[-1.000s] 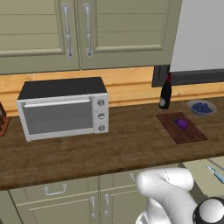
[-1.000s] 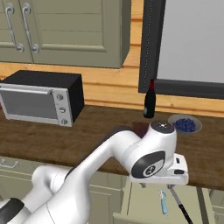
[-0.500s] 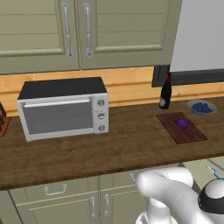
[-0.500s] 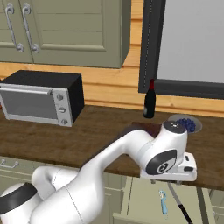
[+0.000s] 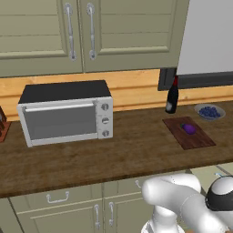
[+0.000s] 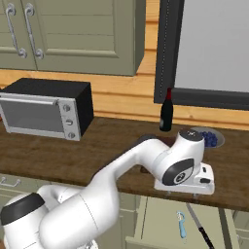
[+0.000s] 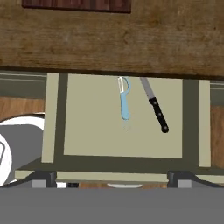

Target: Place the appropriate cutting tool for cutting the eggplant skin on the cutting board.

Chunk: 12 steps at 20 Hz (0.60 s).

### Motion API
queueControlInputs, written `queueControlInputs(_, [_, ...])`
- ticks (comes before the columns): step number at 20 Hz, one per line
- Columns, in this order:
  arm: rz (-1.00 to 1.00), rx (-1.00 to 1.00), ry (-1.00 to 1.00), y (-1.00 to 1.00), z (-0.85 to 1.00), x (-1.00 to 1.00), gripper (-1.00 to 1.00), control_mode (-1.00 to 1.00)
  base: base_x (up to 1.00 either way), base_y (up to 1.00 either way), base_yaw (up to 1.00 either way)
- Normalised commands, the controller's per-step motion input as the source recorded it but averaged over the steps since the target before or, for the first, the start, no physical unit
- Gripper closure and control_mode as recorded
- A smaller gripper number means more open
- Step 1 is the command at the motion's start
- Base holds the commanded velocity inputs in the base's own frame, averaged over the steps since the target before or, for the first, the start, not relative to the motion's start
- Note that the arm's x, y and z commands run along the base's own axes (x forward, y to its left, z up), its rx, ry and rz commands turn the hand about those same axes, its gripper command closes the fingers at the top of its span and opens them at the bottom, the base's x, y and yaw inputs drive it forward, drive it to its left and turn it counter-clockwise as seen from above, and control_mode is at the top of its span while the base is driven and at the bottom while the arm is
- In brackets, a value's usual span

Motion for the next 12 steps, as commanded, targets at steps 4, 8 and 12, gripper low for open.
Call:
queueControlInputs(4, [0.0, 0.0, 0.0, 0.0, -0.13, 0.0, -1.0, -1.0, 0.0, 0.0, 0.0])
queueControlInputs(8, [0.0, -0.05, 0.0, 0.0, -0.54, 0.0, -1.0, -1.0, 0.0, 0.0, 0.0])
queueControlInputs(12, [0.0, -0.1, 0.0, 0.0, -0.69, 0.0, -1.0, -1.0, 0.0, 0.0, 0.0])
